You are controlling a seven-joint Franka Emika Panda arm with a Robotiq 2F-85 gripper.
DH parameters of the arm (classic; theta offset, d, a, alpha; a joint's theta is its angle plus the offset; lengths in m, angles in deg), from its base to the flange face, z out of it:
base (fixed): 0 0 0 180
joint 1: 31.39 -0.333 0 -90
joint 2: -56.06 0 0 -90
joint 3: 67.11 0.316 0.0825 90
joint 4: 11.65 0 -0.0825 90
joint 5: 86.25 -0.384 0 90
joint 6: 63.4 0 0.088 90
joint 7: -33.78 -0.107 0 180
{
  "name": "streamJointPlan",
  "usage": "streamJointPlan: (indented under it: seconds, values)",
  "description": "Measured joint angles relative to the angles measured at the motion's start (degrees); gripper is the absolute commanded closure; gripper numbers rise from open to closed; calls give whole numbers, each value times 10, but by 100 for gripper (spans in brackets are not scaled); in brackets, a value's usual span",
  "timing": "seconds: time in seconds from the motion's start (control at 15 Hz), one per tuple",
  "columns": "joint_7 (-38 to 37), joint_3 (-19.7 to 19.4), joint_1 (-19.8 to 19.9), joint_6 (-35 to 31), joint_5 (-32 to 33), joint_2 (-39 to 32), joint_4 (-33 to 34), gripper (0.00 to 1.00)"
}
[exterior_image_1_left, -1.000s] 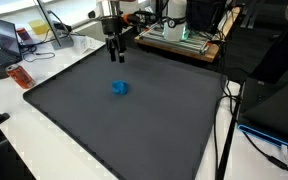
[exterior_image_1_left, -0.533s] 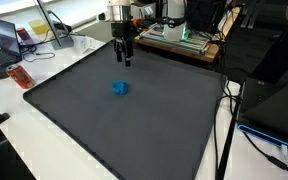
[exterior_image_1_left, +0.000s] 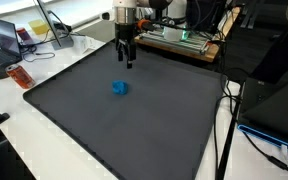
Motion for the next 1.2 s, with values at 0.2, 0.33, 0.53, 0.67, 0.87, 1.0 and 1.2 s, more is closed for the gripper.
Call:
streamJointPlan:
  seconds: [0.2,0.33,0.53,0.67,0.87,1.0,1.2]
  values:
    - [-114,-50,-45,53,119,1,24,0]
    - [-150,-38,-45,105,164,8,47,0]
    - [-136,7,-26,209,182,35,80,0]
    - [-104,40,-7,278,181,57,100,0]
    - [-54,73,19,351,181,87,126,0]
    - [-35,83,37,382,181,102,138,0]
    - [-10,86,59,411,181,117,147,0]
